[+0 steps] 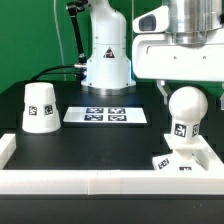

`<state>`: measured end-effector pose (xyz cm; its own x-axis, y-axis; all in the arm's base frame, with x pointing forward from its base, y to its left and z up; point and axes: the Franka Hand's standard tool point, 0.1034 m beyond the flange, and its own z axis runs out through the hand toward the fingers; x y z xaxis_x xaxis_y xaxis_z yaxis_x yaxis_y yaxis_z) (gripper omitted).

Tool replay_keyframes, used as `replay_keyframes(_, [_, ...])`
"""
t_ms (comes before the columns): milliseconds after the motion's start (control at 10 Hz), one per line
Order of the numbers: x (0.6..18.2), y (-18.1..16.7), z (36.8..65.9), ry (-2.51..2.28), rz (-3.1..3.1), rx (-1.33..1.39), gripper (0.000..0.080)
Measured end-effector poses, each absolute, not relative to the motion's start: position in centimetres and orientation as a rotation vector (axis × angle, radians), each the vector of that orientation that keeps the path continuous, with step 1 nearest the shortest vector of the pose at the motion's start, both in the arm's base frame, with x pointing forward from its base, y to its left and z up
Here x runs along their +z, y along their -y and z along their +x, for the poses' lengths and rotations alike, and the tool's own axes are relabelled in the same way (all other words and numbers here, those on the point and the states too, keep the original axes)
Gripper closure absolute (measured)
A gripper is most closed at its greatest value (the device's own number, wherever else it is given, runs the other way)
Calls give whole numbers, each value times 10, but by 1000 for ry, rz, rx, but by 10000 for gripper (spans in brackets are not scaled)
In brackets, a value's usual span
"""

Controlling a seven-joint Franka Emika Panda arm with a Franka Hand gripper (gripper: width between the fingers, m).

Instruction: Assemble lamp

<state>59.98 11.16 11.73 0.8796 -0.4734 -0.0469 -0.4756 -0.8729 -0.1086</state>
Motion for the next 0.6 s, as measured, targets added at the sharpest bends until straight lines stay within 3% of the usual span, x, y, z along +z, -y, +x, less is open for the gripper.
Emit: replay_keyframes(600, [115,-107,598,-75,-3025,-9,101])
